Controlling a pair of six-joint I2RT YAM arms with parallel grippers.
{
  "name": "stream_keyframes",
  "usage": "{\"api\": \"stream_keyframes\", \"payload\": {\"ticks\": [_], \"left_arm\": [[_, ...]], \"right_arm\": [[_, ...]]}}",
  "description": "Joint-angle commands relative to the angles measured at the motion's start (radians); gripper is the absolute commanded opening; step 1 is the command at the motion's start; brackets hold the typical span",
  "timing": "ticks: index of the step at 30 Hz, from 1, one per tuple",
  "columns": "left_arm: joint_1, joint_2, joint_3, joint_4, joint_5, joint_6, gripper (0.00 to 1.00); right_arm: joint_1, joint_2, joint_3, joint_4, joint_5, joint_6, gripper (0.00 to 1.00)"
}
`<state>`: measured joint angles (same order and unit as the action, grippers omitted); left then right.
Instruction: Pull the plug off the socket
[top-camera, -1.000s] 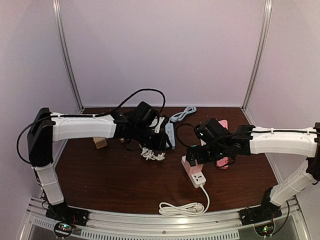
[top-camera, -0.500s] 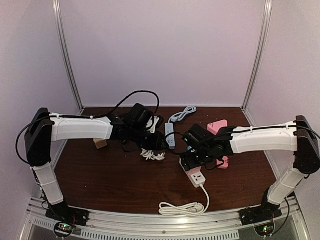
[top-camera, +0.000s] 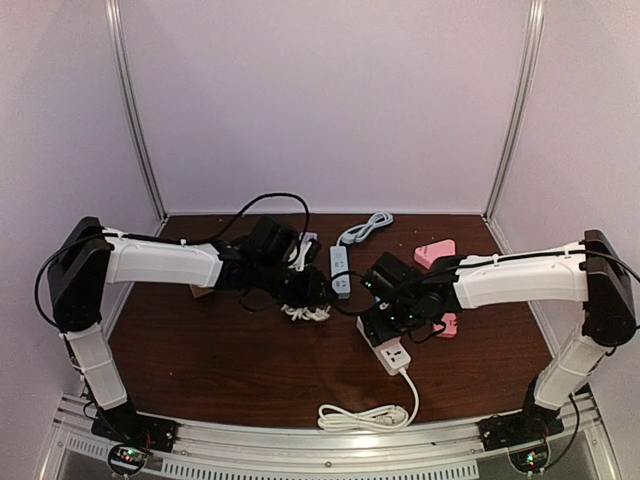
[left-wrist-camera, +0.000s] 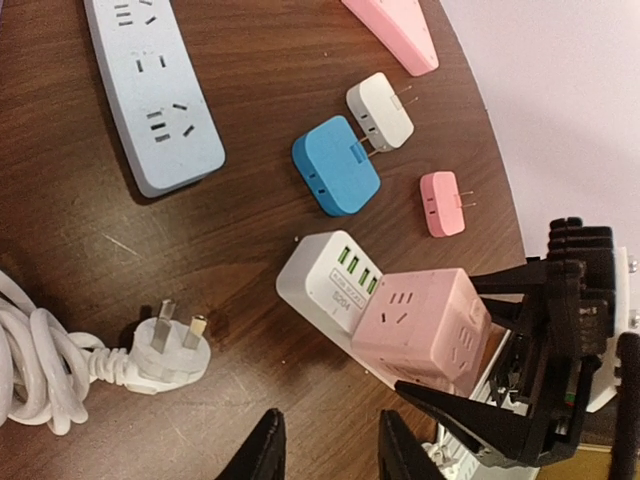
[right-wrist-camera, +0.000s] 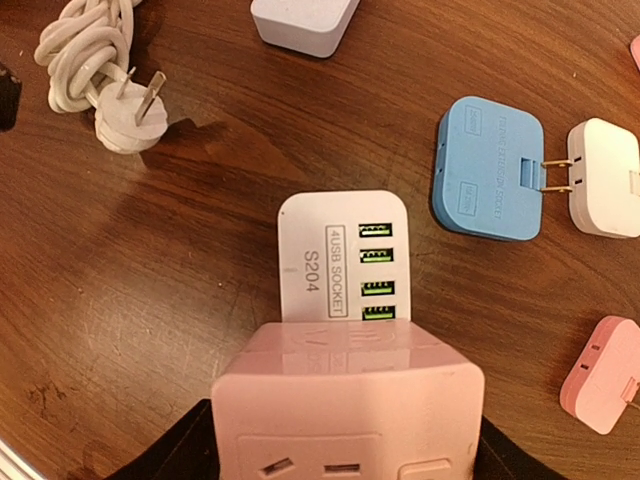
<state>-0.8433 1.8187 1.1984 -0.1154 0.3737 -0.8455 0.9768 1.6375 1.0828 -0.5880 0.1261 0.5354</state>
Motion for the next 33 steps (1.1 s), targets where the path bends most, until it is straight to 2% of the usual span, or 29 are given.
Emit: {"api": "stream_keyframes", "payload": {"ticks": [1, 6, 11, 15, 20, 24, 33], "left_arm": [[0.009, -0.03, -0.001, 0.069, 0.03, -0.028, 0.32], [0.01, -0.026, -0.012, 0.095, 0.051, -0.05, 0.35], [0.02, -0.023, -0.046, 0.158, 0.081, -0.098, 0.39], [0.024, -0.015, -0.095, 0.24, 0.116, -0.177, 0.46], [0.024, 0.003, -0.139, 0.367, 0.143, -0.267, 0.58], [0.024, 0.018, -0.139, 0.401, 0.145, -0.301, 0.66], [0.024, 0.049, -0.128, 0.444, 0.134, -0.354, 0.67]], "right_arm": [[0.007, 0.011, 0.035, 0.002, 0.0, -0.005, 0.72], [0.007, 0.023, 0.042, 0.008, -0.003, -0.012, 0.61], [0.007, 0.005, 0.05, 0.019, 0.006, -0.009, 0.35], [0.007, -0.037, 0.06, 0.042, 0.028, -0.02, 0.24], [0.008, -0.092, 0.061, 0.097, 0.012, -0.045, 0.2], [0.011, -0.131, 0.062, 0.116, 0.005, -0.053, 0.19], [0.027, -0.184, 0.048, 0.169, -0.053, -0.06, 0.19]]}}
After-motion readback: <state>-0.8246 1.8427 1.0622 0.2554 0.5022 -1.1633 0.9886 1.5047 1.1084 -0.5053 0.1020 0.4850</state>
